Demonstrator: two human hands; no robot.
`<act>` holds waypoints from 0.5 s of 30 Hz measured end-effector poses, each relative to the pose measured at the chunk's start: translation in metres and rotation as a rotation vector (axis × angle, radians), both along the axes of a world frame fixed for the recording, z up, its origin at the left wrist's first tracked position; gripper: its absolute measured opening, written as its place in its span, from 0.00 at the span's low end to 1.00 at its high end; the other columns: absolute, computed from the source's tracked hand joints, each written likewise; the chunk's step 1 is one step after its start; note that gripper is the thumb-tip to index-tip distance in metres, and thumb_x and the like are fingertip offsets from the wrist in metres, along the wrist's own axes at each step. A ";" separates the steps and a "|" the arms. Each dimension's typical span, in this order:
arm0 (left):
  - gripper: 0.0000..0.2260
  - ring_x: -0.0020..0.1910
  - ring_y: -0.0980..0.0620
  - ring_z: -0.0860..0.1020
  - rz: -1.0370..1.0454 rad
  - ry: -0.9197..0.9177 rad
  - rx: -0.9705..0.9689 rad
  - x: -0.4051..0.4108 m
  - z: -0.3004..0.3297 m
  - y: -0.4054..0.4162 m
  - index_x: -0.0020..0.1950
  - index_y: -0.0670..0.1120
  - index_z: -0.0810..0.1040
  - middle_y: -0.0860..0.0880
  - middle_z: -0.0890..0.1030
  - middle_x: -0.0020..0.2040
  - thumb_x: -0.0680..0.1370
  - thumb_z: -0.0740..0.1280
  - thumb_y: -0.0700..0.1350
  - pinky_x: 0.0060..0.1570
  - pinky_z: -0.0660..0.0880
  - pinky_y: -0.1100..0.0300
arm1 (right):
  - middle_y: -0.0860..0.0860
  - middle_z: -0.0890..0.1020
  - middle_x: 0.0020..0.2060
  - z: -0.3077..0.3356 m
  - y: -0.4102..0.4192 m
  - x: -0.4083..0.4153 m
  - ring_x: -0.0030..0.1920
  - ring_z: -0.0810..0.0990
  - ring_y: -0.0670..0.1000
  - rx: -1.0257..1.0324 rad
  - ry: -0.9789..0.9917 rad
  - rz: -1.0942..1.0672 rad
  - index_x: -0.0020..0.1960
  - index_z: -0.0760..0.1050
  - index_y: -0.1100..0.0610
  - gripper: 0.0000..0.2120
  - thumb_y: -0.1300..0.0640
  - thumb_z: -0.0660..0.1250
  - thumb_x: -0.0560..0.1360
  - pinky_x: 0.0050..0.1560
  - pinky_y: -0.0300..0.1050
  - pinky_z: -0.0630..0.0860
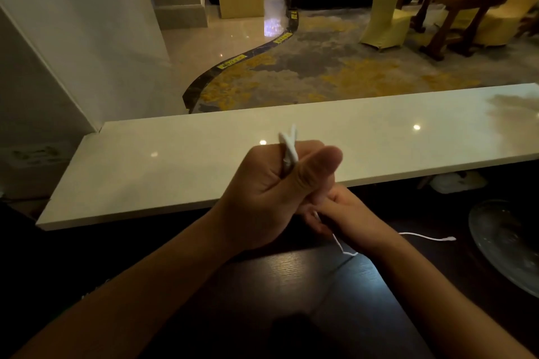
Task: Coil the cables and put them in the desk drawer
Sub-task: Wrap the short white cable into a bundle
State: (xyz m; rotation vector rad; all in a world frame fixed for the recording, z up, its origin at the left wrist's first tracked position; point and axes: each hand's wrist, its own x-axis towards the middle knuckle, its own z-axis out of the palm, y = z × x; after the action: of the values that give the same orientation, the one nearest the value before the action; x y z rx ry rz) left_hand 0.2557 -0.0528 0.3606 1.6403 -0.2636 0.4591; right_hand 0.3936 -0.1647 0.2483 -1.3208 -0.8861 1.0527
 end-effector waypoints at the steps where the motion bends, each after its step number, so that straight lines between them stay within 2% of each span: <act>1: 0.18 0.27 0.62 0.70 0.050 -0.023 0.021 0.001 0.000 0.001 0.34 0.49 0.72 0.59 0.72 0.30 0.81 0.60 0.56 0.33 0.67 0.72 | 0.46 0.72 0.25 0.002 -0.002 -0.004 0.23 0.67 0.45 -0.007 -0.012 0.012 0.40 0.76 0.54 0.13 0.51 0.61 0.81 0.26 0.38 0.61; 3: 0.17 0.27 0.63 0.71 0.141 -0.068 0.065 0.002 -0.003 0.004 0.35 0.49 0.73 0.59 0.72 0.30 0.81 0.59 0.55 0.34 0.66 0.73 | 0.53 0.73 0.28 0.002 -0.003 -0.007 0.27 0.68 0.53 -0.015 -0.076 0.008 0.39 0.76 0.54 0.12 0.51 0.65 0.80 0.30 0.40 0.65; 5: 0.18 0.25 0.60 0.70 0.199 -0.081 0.062 0.004 -0.006 0.007 0.37 0.47 0.76 0.56 0.72 0.28 0.81 0.59 0.55 0.30 0.66 0.70 | 0.55 0.76 0.32 -0.001 -0.008 -0.011 0.33 0.72 0.55 -0.022 -0.111 0.031 0.44 0.77 0.58 0.09 0.54 0.66 0.81 0.37 0.44 0.70; 7: 0.17 0.22 0.48 0.70 0.241 -0.061 0.026 0.007 -0.010 0.010 0.44 0.44 0.80 0.45 0.70 0.26 0.82 0.59 0.53 0.24 0.65 0.59 | 0.55 0.79 0.35 0.000 -0.013 -0.018 0.36 0.76 0.53 -0.048 -0.112 0.055 0.55 0.76 0.61 0.07 0.57 0.66 0.81 0.42 0.48 0.73; 8: 0.15 0.24 0.44 0.73 0.278 -0.045 0.022 0.009 -0.011 0.011 0.49 0.44 0.81 0.43 0.72 0.27 0.82 0.59 0.52 0.24 0.69 0.57 | 0.56 0.80 0.36 0.000 -0.015 -0.021 0.37 0.77 0.53 -0.051 -0.116 0.075 0.59 0.76 0.60 0.08 0.58 0.66 0.81 0.43 0.49 0.74; 11: 0.13 0.37 0.46 0.85 0.376 0.012 0.034 0.015 -0.015 0.017 0.55 0.46 0.81 0.42 0.82 0.36 0.83 0.59 0.49 0.37 0.82 0.54 | 0.58 0.81 0.36 0.007 -0.023 -0.027 0.36 0.78 0.57 -0.025 -0.193 0.100 0.60 0.76 0.58 0.08 0.60 0.64 0.82 0.40 0.51 0.74; 15: 0.14 0.50 0.50 0.85 0.315 0.150 0.251 0.019 -0.027 0.029 0.59 0.43 0.82 0.48 0.86 0.46 0.84 0.60 0.47 0.52 0.82 0.55 | 0.56 0.80 0.33 0.024 -0.034 -0.026 0.33 0.75 0.60 0.043 -0.198 0.018 0.57 0.79 0.58 0.08 0.60 0.63 0.82 0.38 0.55 0.72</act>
State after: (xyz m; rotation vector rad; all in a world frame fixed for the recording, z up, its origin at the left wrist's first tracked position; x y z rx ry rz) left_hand 0.2748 -0.0237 0.3332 1.9631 0.0549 0.5532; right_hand 0.3676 -0.1991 0.2721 -1.3997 -1.0637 0.9226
